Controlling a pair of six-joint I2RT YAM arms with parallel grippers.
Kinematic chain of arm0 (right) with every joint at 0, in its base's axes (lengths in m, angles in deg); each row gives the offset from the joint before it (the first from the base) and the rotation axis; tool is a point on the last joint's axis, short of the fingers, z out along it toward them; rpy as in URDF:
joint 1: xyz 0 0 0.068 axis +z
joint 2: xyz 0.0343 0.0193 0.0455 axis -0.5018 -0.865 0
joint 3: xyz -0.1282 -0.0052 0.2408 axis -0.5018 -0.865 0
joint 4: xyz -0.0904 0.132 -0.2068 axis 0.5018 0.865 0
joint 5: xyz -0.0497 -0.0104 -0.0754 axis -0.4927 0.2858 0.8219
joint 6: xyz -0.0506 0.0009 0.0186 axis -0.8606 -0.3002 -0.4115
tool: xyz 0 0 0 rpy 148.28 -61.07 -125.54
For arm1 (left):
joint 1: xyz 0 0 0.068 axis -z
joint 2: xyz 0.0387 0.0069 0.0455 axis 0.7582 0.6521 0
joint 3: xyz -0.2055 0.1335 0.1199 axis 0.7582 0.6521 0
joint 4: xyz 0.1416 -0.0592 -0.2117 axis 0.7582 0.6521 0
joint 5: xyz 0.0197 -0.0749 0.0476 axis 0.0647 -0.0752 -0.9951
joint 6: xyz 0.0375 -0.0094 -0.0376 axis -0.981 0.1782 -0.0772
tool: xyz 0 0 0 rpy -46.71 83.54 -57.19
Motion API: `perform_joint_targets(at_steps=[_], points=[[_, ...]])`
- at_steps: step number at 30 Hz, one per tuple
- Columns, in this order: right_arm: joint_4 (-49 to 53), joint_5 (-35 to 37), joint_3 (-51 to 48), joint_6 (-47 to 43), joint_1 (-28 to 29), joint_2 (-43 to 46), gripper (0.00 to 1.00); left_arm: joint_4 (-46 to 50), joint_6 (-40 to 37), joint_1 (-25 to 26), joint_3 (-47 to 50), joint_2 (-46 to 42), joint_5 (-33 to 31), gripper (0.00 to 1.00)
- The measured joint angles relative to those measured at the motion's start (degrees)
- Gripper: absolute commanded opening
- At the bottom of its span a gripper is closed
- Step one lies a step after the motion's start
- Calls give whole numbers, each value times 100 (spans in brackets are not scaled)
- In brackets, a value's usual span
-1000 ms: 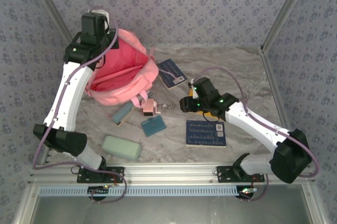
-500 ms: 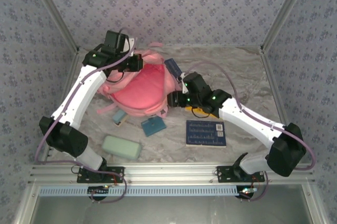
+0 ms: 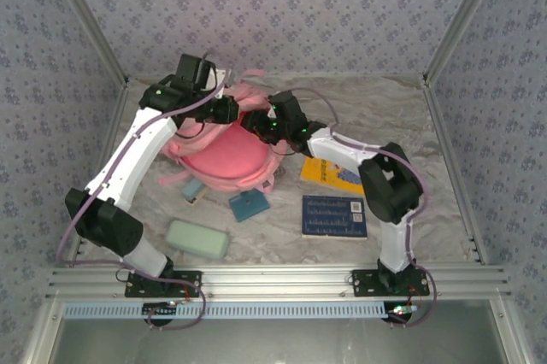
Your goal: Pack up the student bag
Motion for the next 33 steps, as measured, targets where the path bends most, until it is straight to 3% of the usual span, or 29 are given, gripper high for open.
perform_joint_targets(at_steps=[2, 6, 10, 14, 22, 26, 33], points=[[-365, -44, 57, 361, 17, -175, 41, 11, -90, 109, 129, -33, -177, 44], [-933, -94, 70, 942, 37, -343, 40, 9, -227, 264, 625, -214, -542, 55], [-1174, -109, 70, 1198, 48, -354, 39, -7, -299, 326, 986, -313, -772, 57], [-1272, -111, 70, 1333, 63, -354, 37, -87, -398, 433, 1163, -367, -1121, 47], [-1401, -153, 68, 1414, 63, -354, 35, -308, -610, 442, 1338, -439, -1823, 0], [-1427, -153, 68, 1414, 63, -354, 36, -361, -664, 446, 1335, -439, -1963, 0], [-1147, -151, -33, 1075, 42, -186, 49, -402, -664, 439, 1257, -577, -2079, 0]])
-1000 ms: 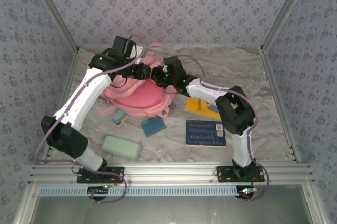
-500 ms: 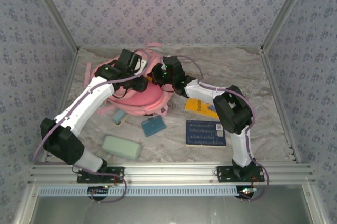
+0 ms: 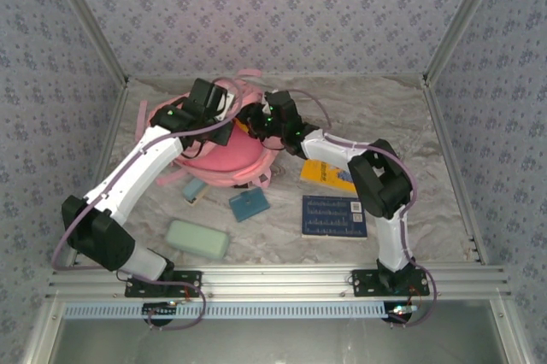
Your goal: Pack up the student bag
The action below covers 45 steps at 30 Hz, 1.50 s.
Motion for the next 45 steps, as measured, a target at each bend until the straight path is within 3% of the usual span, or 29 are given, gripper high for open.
perform_joint_targets(at_steps=[7, 13, 16, 19, 25, 31, 33, 45], points=[[1300, 260, -295, -1416, -61, 1217, 57, 24, 50, -313, -514, -13, -33, 0], [2041, 831, -1003, -3008, -17, 2723, 59, 140, 363, -743, -887, 44, 400, 0], [2107, 1049, -1696, -4022, 330, 3351, 61, 162, 474, -772, -1008, 142, 577, 0], [2037, 1113, -2446, -5143, 1005, 3665, 70, 210, 557, -791, -1005, 166, 748, 0], [1755, 979, -3097, -6736, 2437, 3067, 80, 205, 739, -925, -949, 166, 1134, 0], [1121, 1054, -2863, -7420, 3390, 1709, 88, 205, 782, -964, -885, 166, 1344, 0], [1003, 1106, -2750, -7501, 3552, 1408, 94, 203, 793, -992, -879, 166, 1386, 0], [706, 1300, -2179, -7587, 3646, 654, 95, 98, 866, -1038, -702, 162, 1633, 0]])
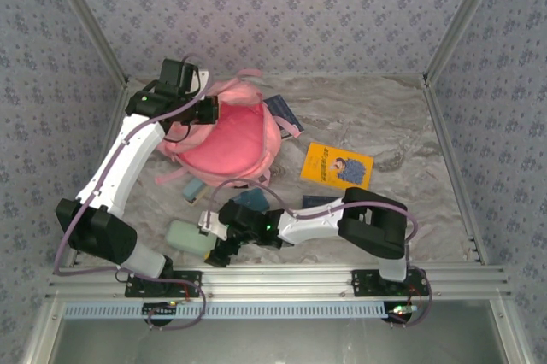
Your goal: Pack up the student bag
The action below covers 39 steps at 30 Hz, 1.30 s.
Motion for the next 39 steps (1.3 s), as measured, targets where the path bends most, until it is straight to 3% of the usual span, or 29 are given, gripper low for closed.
perform_joint_targets(at_steps=[4, 8, 17, 21, 30, 35, 39], points=[[55, -26, 245, -24, 0, -348, 93, -2, 0, -2, 2, 0, 9, 0], [131, -20, 400, -59, 0, -603, 83, 0, 0, -7, 2, 0, 11, 0], [243, 267, 402, -153, -2, -490, 44, 0, 13, -26, 0, 0, 4, 0], [350, 424, 96, -144, -9, -7, 39, 42, 63, -52, -90, 0, -15, 0], [918, 831, -695, -203, -186, 2109, 38, 157, 138, -184, -503, 0, -216, 0], [1484, 1005, -754, -236, -560, 3174, 34, 289, 151, -184, -726, 2, -238, 0], [2127, 1075, -424, -232, -1130, 3359, 30, 319, 175, -181, -837, 2, -181, 0]])
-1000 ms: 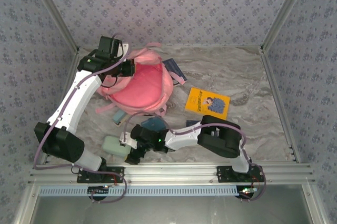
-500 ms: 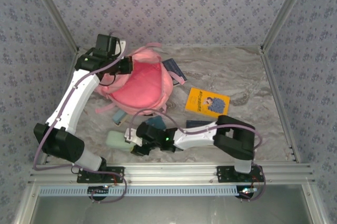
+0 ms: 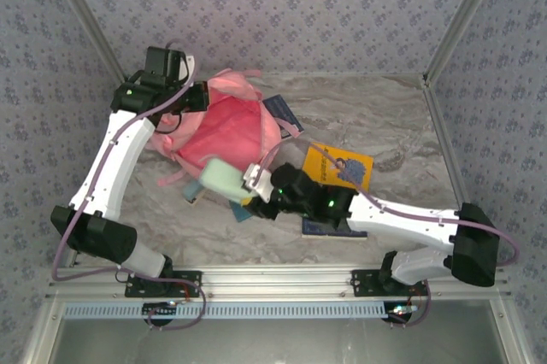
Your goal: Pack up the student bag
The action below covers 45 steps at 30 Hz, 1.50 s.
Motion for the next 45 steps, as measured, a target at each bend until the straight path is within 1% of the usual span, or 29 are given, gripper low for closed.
perform_joint_targets(at_steps=[3, 7, 13, 18, 23, 25, 28, 32, 36, 39, 41, 45], points=[[533, 42, 605, 7, -466, -332, 31, -4, 20, 11, -13, 0, 105, 0], [1189, 39, 1805, 31, -951, -1274, 31, -11, 13, 138, -13, 0, 195, 0], [2205, -52, 3777, 103, -1329, -3010, 34, -72, -31, 431, -13, 0, 358, 0], [2782, -116, 4846, 267, -1541, -4151, 36, -223, -101, 570, -13, -2, 424, 0], [2896, -13, 5792, 466, -1637, -5045, 51, -461, -153, 579, -11, -2, 507, 0], [2868, 85, 6026, 514, -1637, -5246, 54, -498, -184, 568, -11, -2, 472, 0], [2708, 249, 6365, 634, -1646, -5558, 68, -575, -227, 568, -13, -2, 352, 0], [2000, 409, 6306, 691, -1648, -5768, 81, -579, -284, 570, -13, -2, 308, 0], [988, 455, 5425, 590, -1624, -5418, 87, -570, -236, 511, -13, 11, 313, 0], [457, 483, 4638, 461, -1569, -4817, 88, -608, -72, 302, -15, 57, 339, 0], [125, 483, 4151, 365, -1532, -4266, 87, -623, 74, 103, -96, 140, 378, 0], [-533, 356, 3261, 216, -1497, -3042, 83, -671, 256, -109, -317, 374, 372, 0]])
